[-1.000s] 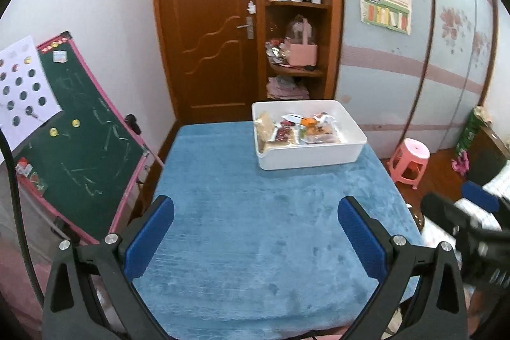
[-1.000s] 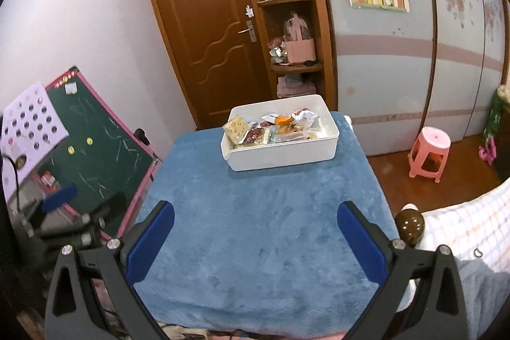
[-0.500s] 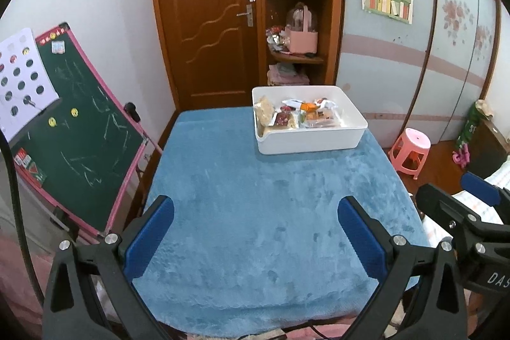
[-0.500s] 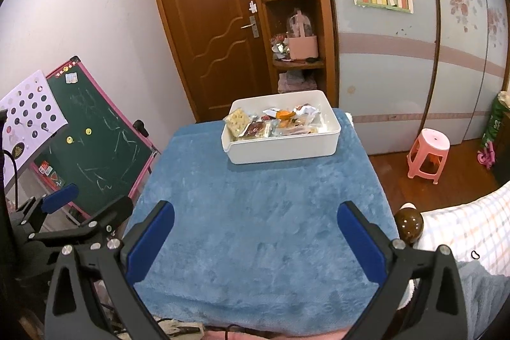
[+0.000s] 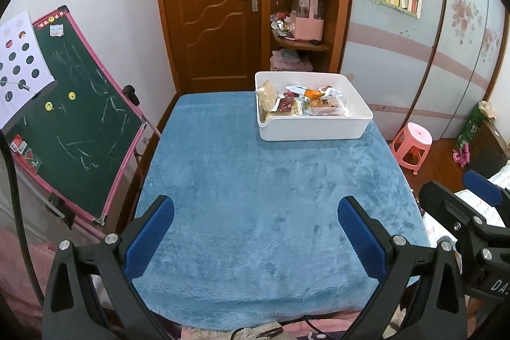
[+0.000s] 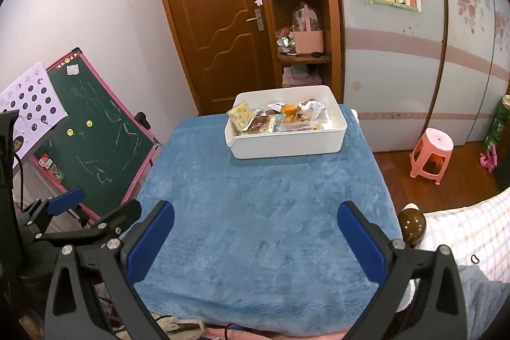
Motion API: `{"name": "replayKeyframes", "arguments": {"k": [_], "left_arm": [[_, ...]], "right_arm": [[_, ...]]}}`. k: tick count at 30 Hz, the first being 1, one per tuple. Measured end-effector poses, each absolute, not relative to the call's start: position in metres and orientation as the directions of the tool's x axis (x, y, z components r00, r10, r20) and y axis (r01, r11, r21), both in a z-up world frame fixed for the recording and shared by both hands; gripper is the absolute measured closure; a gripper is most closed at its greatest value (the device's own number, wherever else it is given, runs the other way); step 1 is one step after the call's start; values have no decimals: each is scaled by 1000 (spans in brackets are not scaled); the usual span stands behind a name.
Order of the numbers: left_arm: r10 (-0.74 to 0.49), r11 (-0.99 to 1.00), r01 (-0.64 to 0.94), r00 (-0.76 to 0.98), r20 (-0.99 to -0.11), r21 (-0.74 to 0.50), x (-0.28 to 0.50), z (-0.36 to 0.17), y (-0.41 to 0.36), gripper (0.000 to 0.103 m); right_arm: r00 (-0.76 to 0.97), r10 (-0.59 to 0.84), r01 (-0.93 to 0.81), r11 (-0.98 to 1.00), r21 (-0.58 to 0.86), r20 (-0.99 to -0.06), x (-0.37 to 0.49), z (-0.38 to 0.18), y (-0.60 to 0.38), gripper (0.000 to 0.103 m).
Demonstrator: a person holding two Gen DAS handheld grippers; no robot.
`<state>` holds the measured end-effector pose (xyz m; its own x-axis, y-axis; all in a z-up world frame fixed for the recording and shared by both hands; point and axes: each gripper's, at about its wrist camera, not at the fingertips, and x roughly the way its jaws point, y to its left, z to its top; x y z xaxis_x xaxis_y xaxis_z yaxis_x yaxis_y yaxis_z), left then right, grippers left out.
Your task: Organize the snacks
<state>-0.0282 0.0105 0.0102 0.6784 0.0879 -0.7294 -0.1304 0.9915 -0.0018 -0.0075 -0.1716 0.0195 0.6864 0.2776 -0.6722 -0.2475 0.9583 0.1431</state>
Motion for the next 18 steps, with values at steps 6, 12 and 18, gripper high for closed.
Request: {"name": "replayKeyframes", "arguments": {"k": [6,12,18], "left_arm": [[90,991,-135,662,-744,0,-24,4,7,1],[97,990,-138,656,-749,7,-20,3,6,1],[95,990,-138,650,-754,6,-19,1,5,1]], "right_arm": [[675,280,-250,957,145,-683,-4,16,-172,0],[670,281,-251,957,146,-688,-3,14,-173,0],[661,281,-248,957,151,-695,0,10,-171,0]]}}
